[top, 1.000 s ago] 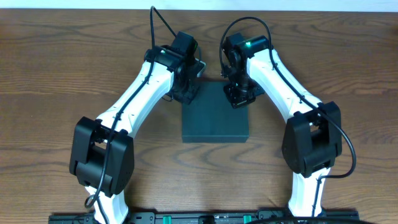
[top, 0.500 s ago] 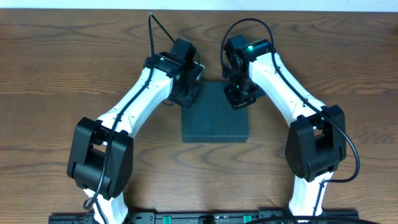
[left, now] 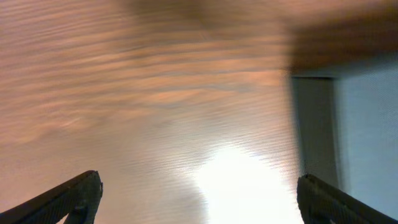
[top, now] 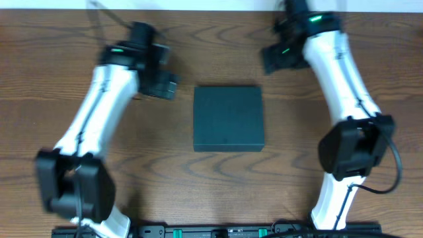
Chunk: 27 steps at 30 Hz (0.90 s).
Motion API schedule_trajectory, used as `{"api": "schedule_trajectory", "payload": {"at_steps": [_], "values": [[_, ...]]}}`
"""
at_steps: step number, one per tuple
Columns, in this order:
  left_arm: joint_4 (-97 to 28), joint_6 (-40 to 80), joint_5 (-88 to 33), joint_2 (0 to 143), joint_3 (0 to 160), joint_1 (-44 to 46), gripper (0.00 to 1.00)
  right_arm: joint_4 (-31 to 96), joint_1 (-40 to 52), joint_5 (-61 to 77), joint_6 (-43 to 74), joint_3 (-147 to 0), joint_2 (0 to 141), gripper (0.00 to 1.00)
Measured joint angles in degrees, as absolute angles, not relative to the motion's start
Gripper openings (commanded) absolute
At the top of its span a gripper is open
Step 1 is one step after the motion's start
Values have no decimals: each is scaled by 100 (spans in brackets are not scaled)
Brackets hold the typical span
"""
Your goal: Pack container
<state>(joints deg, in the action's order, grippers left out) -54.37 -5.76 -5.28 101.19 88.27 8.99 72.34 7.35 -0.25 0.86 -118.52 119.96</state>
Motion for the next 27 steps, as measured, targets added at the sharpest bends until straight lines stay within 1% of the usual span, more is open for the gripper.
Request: {"api": "schedule_trajectory", "payload": {"at_steps": [3, 5, 8, 11, 16, 20, 22, 27], "values": [[-5870, -565, -432, 9616, 8864, 346, 99, 7367, 143, -99, 89, -12086, 11915, 99], [-6047, -552, -379, 9327, 8862, 169, 99, 7529, -180, -134, 91, -12084, 11839, 99], [-6027, -530, -281, 8722, 8674, 128, 99, 7557, -462, -217, 99, -11891, 11601, 99], [-5874, -491, -255, 7843, 8204, 226, 99, 7328, -534, -333, 130, -11316, 10978, 99], [-5572, -467, -257, 6040, 7081, 458, 99, 6379, -436, -445, 185, -9594, 9030, 99], [-5164, -471, -252, 4685, 6154, 499, 99, 5476, -75, -628, 244, -7666, 7022, 99], [-5030, -473, -239, 4115, 5743, 499, 99, 5221, 165, -784, 331, -6783, 6163, 99], [-4661, -473, -185, 2941, 4842, 504, 99, 5159, 548, -1157, 760, -4794, 4222, 99]]}}
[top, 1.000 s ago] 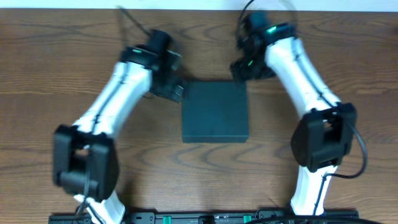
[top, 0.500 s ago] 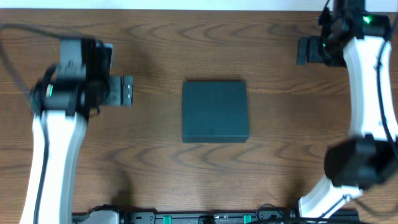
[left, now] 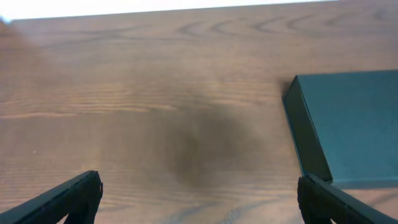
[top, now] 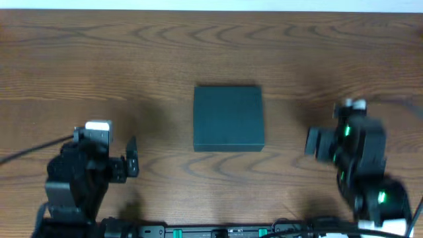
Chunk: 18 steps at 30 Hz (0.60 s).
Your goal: Pack container
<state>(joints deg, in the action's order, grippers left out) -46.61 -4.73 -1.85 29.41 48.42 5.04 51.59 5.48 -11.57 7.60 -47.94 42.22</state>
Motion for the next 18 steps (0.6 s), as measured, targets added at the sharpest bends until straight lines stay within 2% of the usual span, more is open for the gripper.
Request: {"api": "schedule_trajectory", "payload": {"at_steps": [4, 8, 18], "values": [[-4727, -473, -145, 2611, 4517, 504, 98, 4797, 552, -1293, 926, -4084, 3155, 99], [-4906, -473, -128, 2617, 4431, 504, 99, 4751, 561, -1374, 991, -4034, 2659, 99], [-5041, -473, -128, 2626, 4431, 504, 99, 5124, 561, -1400, 1013, -4016, 2582, 99]]}}
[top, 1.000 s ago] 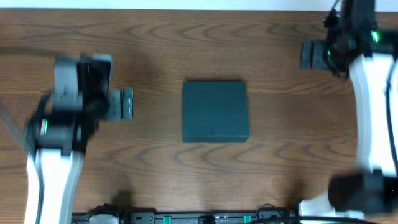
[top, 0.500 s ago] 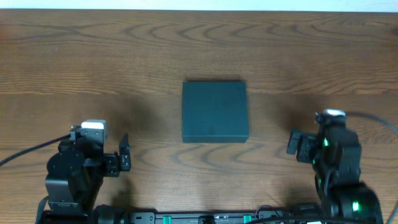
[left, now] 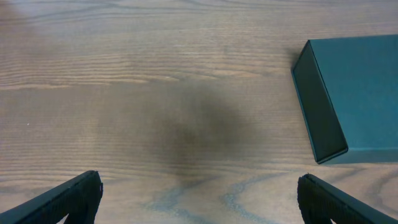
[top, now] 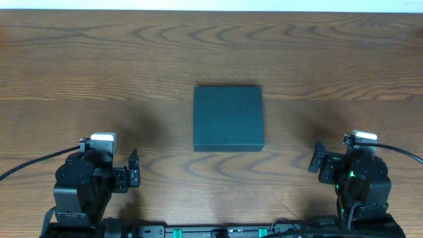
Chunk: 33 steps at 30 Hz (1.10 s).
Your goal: Pack container
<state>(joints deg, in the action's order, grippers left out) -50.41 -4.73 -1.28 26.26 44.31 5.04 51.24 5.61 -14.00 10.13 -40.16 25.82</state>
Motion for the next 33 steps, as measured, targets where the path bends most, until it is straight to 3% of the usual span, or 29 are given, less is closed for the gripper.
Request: {"api": "schedule_trajectory", "payload": {"at_steps": [14, 21, 27, 33], "values": [[-5046, -473, -126, 2626, 4431, 504, 98, 5690, 587, -1400, 1013, -3997, 2523, 99], [-5052, -473, -126, 2626, 4431, 504, 98, 5850, 620, -1234, 1028, -3957, 1660, 99], [-5054, -473, -126, 2633, 4431, 504, 98, 4545, 624, -1017, 777, -3210, 145, 99], [-5057, -473, -126, 2650, 4427, 504, 99, 2091, 764, -792, 259, -1553, 104, 99]]}}
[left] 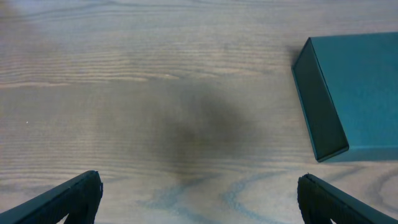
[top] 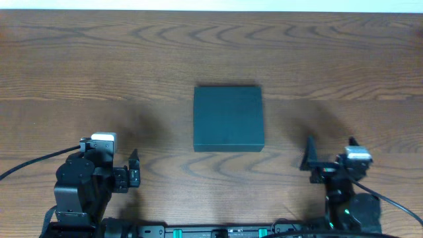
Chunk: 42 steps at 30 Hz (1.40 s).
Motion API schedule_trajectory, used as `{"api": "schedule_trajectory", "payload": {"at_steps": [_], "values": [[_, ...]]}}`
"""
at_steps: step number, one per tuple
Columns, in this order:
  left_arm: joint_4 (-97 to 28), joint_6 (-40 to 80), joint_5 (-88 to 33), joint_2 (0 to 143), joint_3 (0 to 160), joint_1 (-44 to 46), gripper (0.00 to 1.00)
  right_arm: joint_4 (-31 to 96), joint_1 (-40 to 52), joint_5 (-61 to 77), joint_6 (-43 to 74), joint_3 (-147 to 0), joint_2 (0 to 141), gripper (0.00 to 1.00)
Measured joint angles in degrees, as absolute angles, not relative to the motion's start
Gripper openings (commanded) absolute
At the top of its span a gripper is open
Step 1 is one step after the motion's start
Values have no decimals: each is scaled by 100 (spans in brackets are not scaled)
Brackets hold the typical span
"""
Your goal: Pack container
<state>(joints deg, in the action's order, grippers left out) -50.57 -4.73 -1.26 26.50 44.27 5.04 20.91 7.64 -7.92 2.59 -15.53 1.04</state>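
Note:
A closed dark teal box point(top: 229, 119) lies flat in the middle of the wooden table point(top: 79, 59). In the left wrist view the box point(left: 357, 93) shows at the right edge, lid on, ahead and to the right of my fingers. My left gripper point(left: 199, 190) is open and empty, low over bare wood near the table's front left; its fingertips point(left: 78, 193) stand far apart. In the overhead view my left gripper point(top: 109, 155) sits folded back at the front left. My right gripper point(top: 330, 149) is open and empty at the front right, short of the box.
Both arm bases sit at the near edge, left point(top: 76, 198) and right point(top: 353, 208), with a black rail point(top: 218, 231) between them. A white wall strip point(top: 211, 4) runs along the far edge. Nothing else lies on the wood.
My right arm has settled a little lower at the front right, its open fingers now pointing up the table. The left arm and the box have not visibly moved.
Both arms were stretched out to the far side, grippers left and right of the box's far corners. Then both stood drawn back toward the near edge, open and empty. They have stayed folded there, and the box kept its place, lid on.

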Motion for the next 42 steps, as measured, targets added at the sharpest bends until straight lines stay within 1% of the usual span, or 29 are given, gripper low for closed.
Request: {"api": "schedule_trajectory", "payload": {"at_steps": [4, 7, 18, 42], "values": [[-5057, -473, -126, 2652, 4427, 504, 99, 985, 790, -727, 132, -445, 86, 99], [-5063, -473, -126, 2650, 4418, 504, 99, 731, 819, -657, 10, -242, 108, 99], [-5061, -473, -126, 2657, 4416, 504, 98, 716, 827, -325, -73, -237, 82, 99], [-5059, -473, -126, 2657, 4416, 504, 99, 716, 827, -292, -89, -217, 82, 99]]}}
